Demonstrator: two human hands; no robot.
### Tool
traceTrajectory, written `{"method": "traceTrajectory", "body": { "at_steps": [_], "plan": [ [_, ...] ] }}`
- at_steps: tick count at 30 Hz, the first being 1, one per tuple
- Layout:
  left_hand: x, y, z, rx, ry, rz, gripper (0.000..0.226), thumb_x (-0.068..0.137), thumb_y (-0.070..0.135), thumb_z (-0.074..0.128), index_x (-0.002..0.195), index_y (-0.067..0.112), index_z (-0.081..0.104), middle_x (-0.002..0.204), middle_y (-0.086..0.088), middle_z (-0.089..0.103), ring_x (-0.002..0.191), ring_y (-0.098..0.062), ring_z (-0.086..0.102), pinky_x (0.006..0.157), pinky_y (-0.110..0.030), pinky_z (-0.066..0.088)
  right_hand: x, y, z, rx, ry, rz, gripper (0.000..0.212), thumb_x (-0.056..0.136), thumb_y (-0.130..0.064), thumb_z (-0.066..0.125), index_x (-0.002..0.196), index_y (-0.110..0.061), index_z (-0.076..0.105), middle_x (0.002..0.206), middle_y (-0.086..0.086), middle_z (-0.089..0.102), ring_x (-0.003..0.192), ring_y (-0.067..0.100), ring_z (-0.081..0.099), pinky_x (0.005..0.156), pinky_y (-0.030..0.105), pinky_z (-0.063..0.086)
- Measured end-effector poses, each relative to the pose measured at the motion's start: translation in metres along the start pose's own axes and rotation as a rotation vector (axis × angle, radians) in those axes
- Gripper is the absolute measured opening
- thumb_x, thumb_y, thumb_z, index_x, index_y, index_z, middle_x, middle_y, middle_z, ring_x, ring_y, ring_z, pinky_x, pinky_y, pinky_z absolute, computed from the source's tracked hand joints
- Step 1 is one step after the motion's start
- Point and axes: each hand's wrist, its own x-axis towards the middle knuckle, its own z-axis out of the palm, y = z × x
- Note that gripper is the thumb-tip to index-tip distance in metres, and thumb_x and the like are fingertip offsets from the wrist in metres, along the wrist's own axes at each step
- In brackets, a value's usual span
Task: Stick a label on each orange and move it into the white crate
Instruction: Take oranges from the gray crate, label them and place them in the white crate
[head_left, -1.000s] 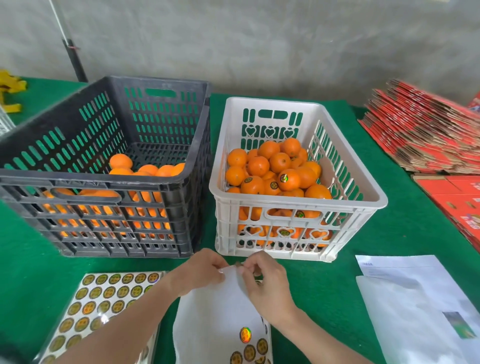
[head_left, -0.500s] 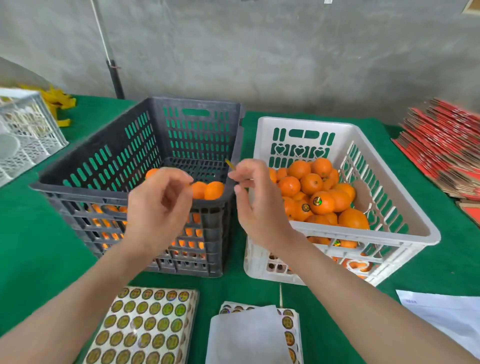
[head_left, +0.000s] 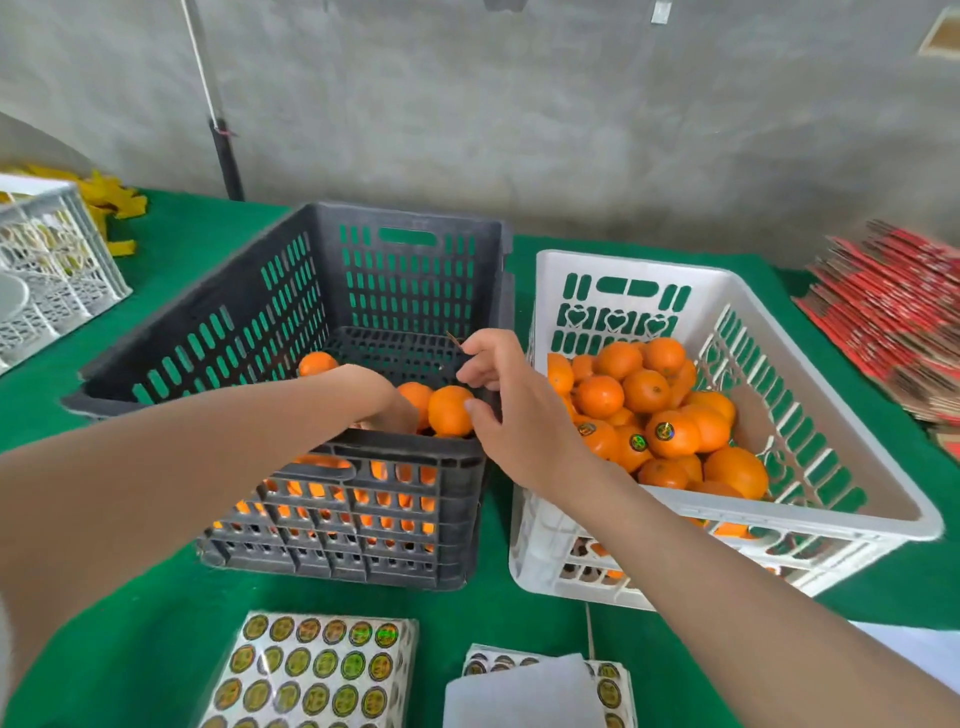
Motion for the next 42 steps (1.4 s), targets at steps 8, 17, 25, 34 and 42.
{"method": "traceTrajectory", "body": {
  "at_steps": [8,17,25,34,42],
  "plan": [
    [0.004,-0.018,-0.001,-0.380,0.079,0.043,0.038,0.093,0.020,0.055,0.129,0.012,0.048,0.121,-0.002,0.053,0.094,-0.020,0.055,0.080,-0.032,0.050,-0.004,0.001,0.002,0.048,0.054,0.022,0.044,0.087,0.002,0.053,0.124,-0.015,0.038,0.107,0.002,0.058,0.098,0.014,0.057,0.088,0.035,0.050],
    [-0.059,-0.025,0.009,-1.324,0.510,0.456,0.069,0.059,-0.011,0.081,0.103,0.035,0.055,0.111,-0.006,0.060,0.094,-0.030,0.066,0.067,-0.037,0.057,-0.021,-0.012,-0.035,0.582,0.308,0.216,0.030,0.087,0.002,0.056,0.099,-0.024,0.047,0.104,0.008,0.062,0.098,0.010,0.061,0.079,0.016,0.049],
    [-0.099,0.034,0.019,-1.832,0.410,0.756,0.082,0.058,-0.010,0.073,0.126,0.031,0.052,0.116,-0.010,0.066,0.102,-0.039,0.065,0.078,-0.045,0.057,-0.049,-0.030,-0.061,0.921,0.225,0.310,0.007,0.091,-0.008,0.054,0.085,-0.006,0.055,0.103,0.017,0.066,0.101,0.025,0.064,0.084,0.037,0.056],
    [-0.106,0.096,0.027,-2.170,0.213,0.634,0.064,0.071,0.047,0.067,0.123,0.011,0.056,0.091,-0.016,0.070,0.065,-0.028,0.062,0.050,-0.026,0.052,-0.069,-0.023,-0.103,0.776,-0.027,0.381,0.012,0.088,-0.021,0.059,0.093,-0.012,0.064,0.103,0.006,0.067,0.103,0.022,0.063,0.092,0.045,0.051],
    [-0.103,0.119,0.032,-2.096,0.240,0.576,0.057,0.073,0.040,0.060,0.120,0.008,0.057,0.086,-0.014,0.066,0.058,-0.023,0.057,0.048,-0.024,0.047,-0.074,-0.028,-0.121,0.248,-0.243,0.230,0.012,0.091,-0.024,0.058,0.080,-0.030,0.058,0.103,-0.004,0.054,0.100,0.007,0.053,0.090,0.023,0.042]
  ]
}}
